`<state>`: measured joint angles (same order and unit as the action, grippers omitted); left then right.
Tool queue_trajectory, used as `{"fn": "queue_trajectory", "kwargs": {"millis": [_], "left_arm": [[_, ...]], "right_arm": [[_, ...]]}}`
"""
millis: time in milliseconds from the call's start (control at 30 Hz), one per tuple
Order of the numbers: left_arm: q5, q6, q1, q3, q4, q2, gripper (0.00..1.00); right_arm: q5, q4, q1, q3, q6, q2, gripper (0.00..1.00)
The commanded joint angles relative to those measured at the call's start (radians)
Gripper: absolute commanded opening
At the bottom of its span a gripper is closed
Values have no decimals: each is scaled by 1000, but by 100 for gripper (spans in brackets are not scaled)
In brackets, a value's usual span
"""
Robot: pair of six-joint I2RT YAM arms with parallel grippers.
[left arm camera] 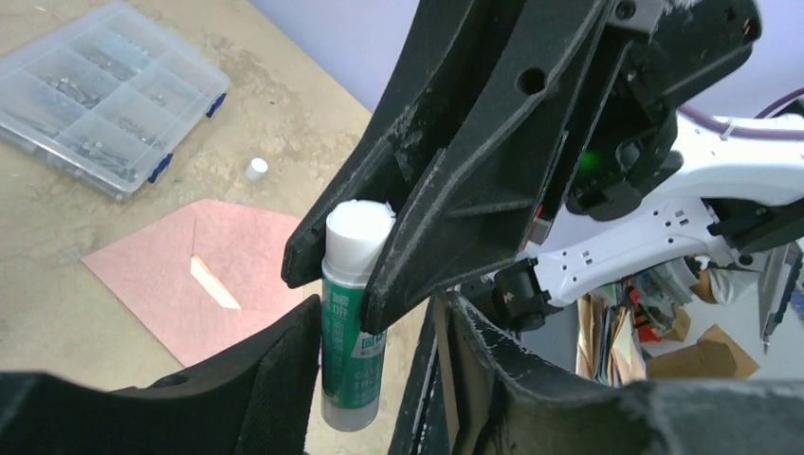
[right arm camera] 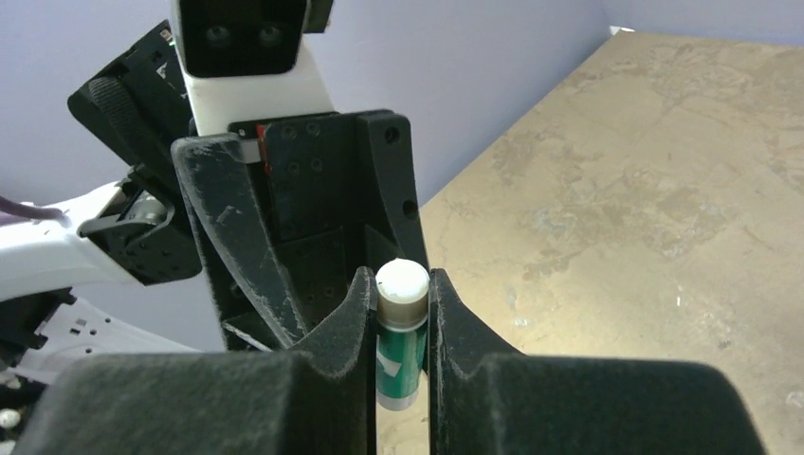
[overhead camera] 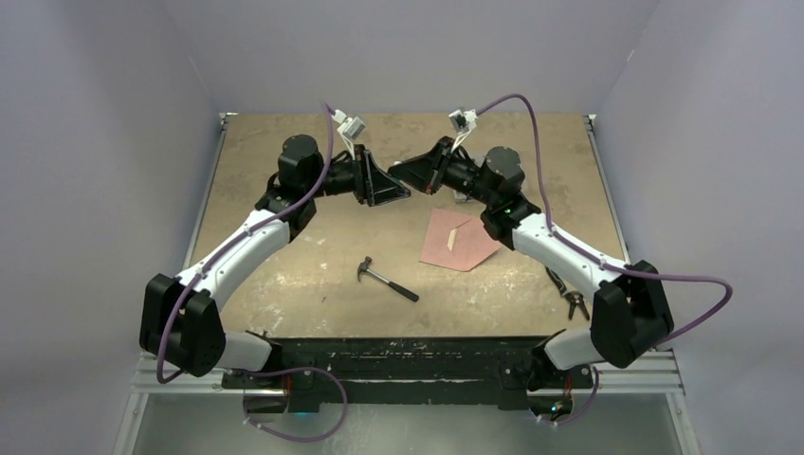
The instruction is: Place the letter into the envelope and seal it
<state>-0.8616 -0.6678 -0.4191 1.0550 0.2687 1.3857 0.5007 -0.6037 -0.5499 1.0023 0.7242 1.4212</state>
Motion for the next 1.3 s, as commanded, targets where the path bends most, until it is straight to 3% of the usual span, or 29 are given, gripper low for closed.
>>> {"fn": "queue_trajectory", "kwargs": {"millis": [0, 133, 200, 233, 333, 367, 467, 600, 667, 833, 1267], "left_arm": [[-37, 87, 30, 25, -101, -59, 40], [-36, 62, 34, 13, -75, -62, 20], [-46, 40, 34, 2, -44, -57, 0], [-49, 34, 34, 1, -37, -56, 0], [-38, -1, 34, -10, -5, -56, 0], [-26, -13, 34, -13, 5, -58, 0], [97, -71, 33, -22, 32, -72, 0], [391, -174, 23, -29, 52, -130, 0], [441, -187, 20, -21, 53, -138, 0], [386, -215, 19, 13, 60, -109, 0], [281, -229, 19, -5, 103, -121, 0]], "right_arm": [[143, 89, -5, 101, -104, 23, 0], [179, 63, -5, 95, -80, 32, 0], [182, 89, -6, 113, -85, 40, 4], [179, 94, -7, 116, -85, 39, 12], [99, 76, -6, 84, -74, -1, 63], [62, 39, -6, 59, -67, -33, 73], [-44, -96, -7, -57, -32, -117, 84], [-113, -230, -15, -213, -9, -174, 84], [-130, -223, -40, -227, -44, -174, 82], [-204, -75, -103, -120, -148, -103, 75], [-258, -138, -122, -25, -74, -30, 53]]}}
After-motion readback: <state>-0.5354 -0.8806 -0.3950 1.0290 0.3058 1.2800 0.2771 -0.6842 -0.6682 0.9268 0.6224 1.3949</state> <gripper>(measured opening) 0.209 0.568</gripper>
